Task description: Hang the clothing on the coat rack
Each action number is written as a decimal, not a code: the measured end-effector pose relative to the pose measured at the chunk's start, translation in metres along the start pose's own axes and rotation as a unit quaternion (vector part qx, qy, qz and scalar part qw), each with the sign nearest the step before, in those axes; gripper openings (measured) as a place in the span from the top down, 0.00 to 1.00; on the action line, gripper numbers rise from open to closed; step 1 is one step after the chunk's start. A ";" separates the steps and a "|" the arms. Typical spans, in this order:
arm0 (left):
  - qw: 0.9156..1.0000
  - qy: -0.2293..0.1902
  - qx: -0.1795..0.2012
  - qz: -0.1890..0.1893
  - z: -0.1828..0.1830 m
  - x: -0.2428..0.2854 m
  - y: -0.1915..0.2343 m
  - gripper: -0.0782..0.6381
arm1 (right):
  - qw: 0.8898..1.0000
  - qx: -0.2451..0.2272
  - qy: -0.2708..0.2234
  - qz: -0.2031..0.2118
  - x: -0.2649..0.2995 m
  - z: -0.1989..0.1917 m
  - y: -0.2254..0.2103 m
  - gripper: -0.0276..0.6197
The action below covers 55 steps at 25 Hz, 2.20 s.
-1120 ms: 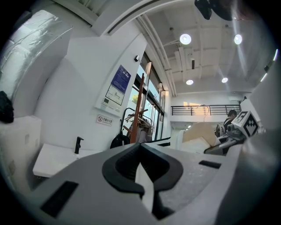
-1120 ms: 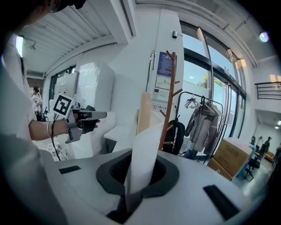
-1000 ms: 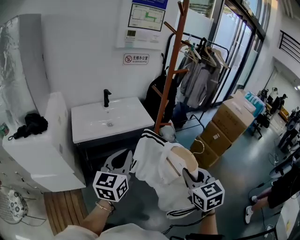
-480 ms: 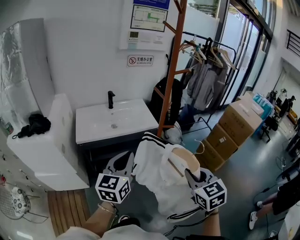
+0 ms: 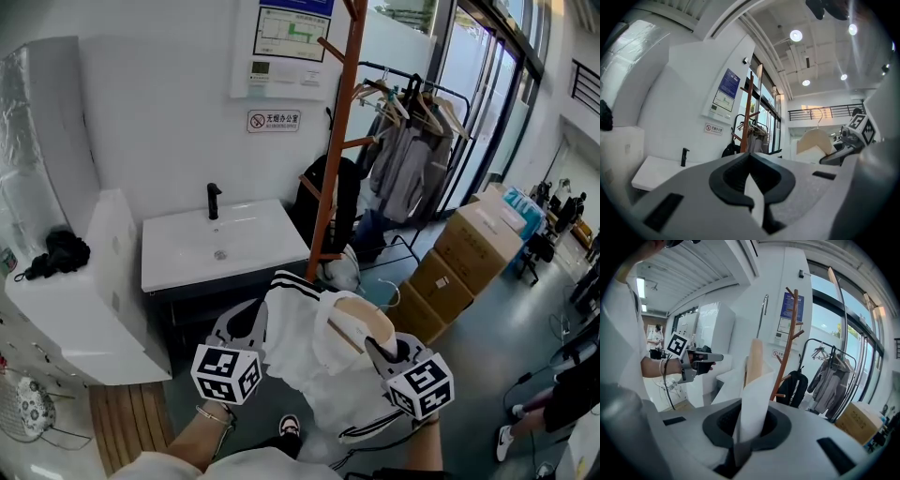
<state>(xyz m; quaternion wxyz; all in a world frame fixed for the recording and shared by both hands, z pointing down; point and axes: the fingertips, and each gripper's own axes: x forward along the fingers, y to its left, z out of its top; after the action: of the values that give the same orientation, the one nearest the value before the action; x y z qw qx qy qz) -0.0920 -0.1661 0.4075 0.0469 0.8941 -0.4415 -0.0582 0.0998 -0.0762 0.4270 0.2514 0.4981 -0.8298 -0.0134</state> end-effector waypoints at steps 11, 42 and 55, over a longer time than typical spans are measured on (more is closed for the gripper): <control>0.999 -0.021 -0.036 0.021 -0.002 0.059 0.009 0.89 | 0.997 -0.066 0.007 0.041 0.019 0.000 -0.040 0.90; 0.996 -0.035 -0.017 0.085 0.006 0.181 0.033 0.89 | 0.973 -0.163 -0.023 0.162 0.094 0.015 -0.162 0.90; 0.987 -0.042 0.013 0.155 0.026 0.161 0.008 0.89 | 0.939 -0.198 -0.069 0.271 0.108 0.057 -0.191 0.90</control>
<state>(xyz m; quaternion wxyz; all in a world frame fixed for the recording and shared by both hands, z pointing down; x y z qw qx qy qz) -0.0047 -0.3002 0.3731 0.0256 0.8119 -0.5774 -0.0822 0.1909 -0.2757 0.3690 0.2818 0.1925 -0.9290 -0.1434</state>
